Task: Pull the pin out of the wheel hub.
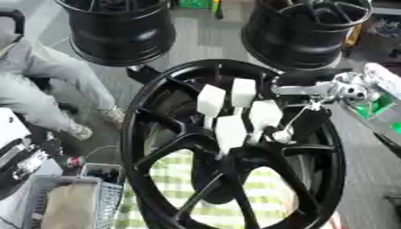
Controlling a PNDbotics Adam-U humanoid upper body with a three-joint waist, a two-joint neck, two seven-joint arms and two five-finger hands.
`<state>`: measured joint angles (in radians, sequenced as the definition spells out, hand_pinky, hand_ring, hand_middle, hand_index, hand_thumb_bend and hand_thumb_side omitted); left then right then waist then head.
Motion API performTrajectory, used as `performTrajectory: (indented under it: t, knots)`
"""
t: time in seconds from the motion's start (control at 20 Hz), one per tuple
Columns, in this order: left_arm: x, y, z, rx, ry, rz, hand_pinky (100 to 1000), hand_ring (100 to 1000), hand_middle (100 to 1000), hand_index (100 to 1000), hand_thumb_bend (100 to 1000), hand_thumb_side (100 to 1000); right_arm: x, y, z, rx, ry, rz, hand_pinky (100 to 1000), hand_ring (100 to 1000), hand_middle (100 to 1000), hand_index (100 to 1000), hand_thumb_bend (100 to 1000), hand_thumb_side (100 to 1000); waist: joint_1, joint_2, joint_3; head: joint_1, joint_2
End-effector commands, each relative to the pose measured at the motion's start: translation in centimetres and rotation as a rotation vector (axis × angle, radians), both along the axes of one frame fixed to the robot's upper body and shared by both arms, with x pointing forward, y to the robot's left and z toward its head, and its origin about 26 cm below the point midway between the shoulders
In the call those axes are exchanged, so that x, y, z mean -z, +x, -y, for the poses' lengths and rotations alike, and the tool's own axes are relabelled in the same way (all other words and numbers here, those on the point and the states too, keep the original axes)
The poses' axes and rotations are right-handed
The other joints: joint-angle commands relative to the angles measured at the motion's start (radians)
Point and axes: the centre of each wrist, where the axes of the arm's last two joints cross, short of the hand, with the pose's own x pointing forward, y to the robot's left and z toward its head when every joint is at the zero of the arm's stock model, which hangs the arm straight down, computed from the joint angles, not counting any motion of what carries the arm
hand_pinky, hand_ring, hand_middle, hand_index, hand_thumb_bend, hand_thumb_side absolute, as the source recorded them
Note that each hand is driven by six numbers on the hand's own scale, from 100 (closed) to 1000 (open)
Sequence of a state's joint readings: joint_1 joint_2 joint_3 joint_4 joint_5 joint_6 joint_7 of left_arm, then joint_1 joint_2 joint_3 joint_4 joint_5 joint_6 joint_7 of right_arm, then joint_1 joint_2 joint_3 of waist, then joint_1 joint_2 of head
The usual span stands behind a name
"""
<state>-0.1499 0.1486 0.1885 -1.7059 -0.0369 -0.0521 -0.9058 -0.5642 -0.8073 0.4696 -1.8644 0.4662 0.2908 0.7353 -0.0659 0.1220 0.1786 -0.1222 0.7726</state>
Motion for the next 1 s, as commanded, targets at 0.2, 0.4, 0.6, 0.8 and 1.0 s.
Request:
performTrajectory:
  t: [0.2, 0.4, 0.6, 0.8, 1.0]
  knots:
    - [-1.0, 0.2, -0.3, 0.003, 0.018, 0.033, 742, 739, 631, 726, 100, 714, -5.2, -0.9, 1.5, 0.049, 0.084, 0.111, 681, 575, 354, 519, 100, 265, -0.001, -0.008, -0.001, 0.006, -0.003]
    - [-1.0, 0.1, -0.5, -0.002, 0.026, 0.03, 742, 739, 631, 726, 100, 718, -8.3, -2.3, 2.3, 0.073, 0.126, 0.18, 683, 573, 347, 515, 100, 247, -0.008, -0.007, -0.008, 0.012, -0.003]
    - [-1.1, 0.1, -0.6, -0.006, 0.033, 0.027, 742, 739, 631, 725, 100, 720, -10.9, -3.0, 3.8, 0.128, 0.162, 0.277, 682, 568, 339, 513, 100, 218, -0.016, -0.008, -0.017, 0.018, -0.003]
    - [-1.0, 0.0, -0.9, -0.014, 0.038, 0.022, 742, 739, 631, 725, 100, 722, -12.5, -3.4, 6.3, 0.232, 0.189, 0.369, 683, 568, 338, 514, 100, 184, -0.021, -0.01, -0.028, 0.027, -0.003]
    - [-1.0, -0.2, -1.1, -0.023, 0.038, 0.018, 742, 739, 630, 725, 100, 723, -12.5, -3.2, 10.3, 0.408, 0.214, 0.464, 667, 560, 330, 512, 100, 134, -0.021, -0.012, -0.041, 0.036, -0.003]
